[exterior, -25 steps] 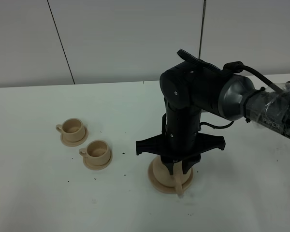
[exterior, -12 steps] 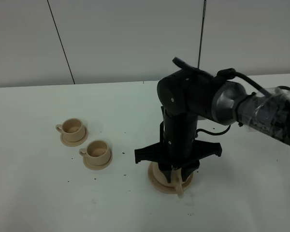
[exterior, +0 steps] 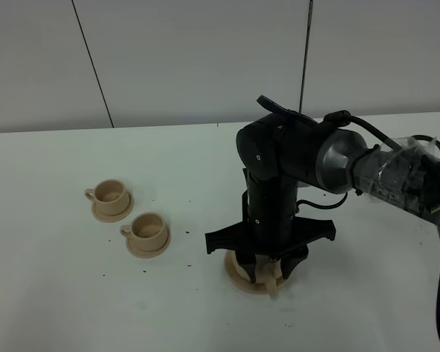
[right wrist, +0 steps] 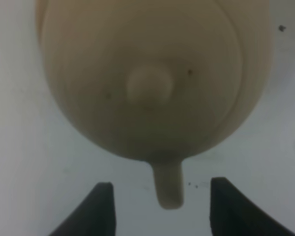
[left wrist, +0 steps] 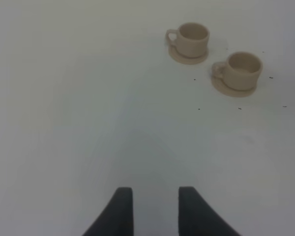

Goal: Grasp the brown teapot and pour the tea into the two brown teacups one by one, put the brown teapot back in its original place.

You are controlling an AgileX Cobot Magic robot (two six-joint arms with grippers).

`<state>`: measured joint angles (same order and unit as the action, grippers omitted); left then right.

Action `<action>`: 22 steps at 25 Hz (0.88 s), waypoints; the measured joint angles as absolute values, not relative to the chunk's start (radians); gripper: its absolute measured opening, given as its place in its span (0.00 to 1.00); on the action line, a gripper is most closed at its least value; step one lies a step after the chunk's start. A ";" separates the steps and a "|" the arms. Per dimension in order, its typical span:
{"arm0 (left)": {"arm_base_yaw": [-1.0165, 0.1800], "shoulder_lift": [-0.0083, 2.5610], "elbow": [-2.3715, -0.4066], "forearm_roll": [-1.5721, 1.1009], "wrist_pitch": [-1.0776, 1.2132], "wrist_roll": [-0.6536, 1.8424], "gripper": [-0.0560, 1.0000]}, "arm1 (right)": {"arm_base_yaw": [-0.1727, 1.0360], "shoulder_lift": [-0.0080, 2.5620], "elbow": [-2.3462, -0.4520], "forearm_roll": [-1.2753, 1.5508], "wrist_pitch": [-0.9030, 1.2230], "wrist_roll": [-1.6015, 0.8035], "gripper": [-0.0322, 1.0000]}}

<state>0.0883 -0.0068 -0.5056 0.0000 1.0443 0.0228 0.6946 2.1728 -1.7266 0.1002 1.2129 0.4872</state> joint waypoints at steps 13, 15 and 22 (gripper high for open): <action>0.088 -0.007 -0.506 0.000 1.044 0.025 0.34 | 0.695 2.174 -1.727 0.094 1.213 0.482 0.41; 0.088 -0.007 -0.506 0.000 1.044 0.024 0.34 | 0.695 2.176 -1.727 0.093 1.213 0.479 0.41; 0.088 -0.007 -0.506 0.000 1.044 0.024 0.34 | 0.695 2.205 -1.727 0.094 1.213 0.463 0.41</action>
